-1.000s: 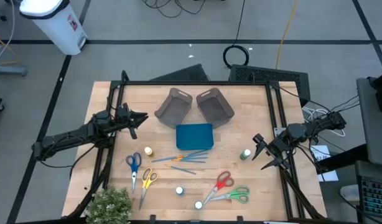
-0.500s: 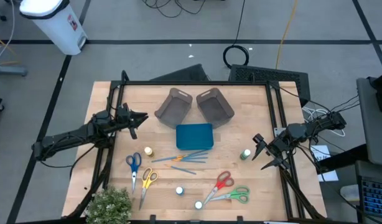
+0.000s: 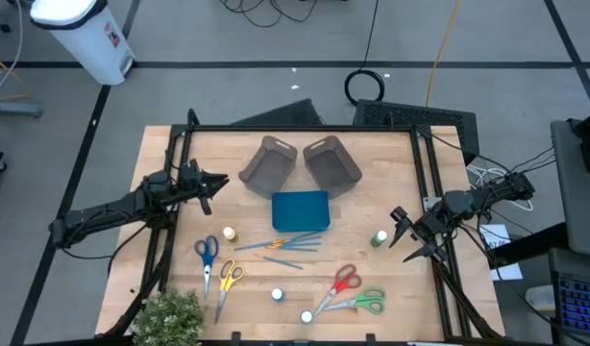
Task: Pick & Place Paint Supplies
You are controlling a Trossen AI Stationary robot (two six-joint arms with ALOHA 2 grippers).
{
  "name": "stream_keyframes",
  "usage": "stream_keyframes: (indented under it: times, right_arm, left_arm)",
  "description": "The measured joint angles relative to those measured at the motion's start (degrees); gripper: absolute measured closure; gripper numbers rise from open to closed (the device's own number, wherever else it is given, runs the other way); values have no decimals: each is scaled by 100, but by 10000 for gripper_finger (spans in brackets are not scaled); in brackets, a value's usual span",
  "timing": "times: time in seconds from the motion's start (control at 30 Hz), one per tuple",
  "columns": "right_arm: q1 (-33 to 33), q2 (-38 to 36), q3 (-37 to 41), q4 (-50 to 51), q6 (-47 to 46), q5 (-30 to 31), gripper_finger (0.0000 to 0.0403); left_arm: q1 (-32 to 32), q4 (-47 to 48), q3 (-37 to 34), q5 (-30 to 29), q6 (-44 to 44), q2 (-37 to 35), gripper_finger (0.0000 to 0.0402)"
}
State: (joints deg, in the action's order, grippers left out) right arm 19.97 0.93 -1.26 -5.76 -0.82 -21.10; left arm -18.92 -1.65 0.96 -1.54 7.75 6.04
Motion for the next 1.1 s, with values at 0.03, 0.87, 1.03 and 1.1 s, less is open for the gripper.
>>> stream_keyframes:
  times: [0.03, 0.87, 1.03, 1.1]
  right_arm:
    - [0, -2, -2, -2, 2, 0, 176]
    - [11, -1, 0, -1891, -602, 7, 176]
    - [11, -2, 0, -2457, -605, 4, 176]
    - [11, 3, 0, -2666, -648, 21, 176]
  left_arm:
    - [0, 1, -1, -1, 0, 0, 321]
    - [-1, 1, 1, 0, 0, -1, 321]
    - [1, 1, 0, 0, 0, -1, 321]
    - [0, 0, 1, 0, 0, -2, 321]
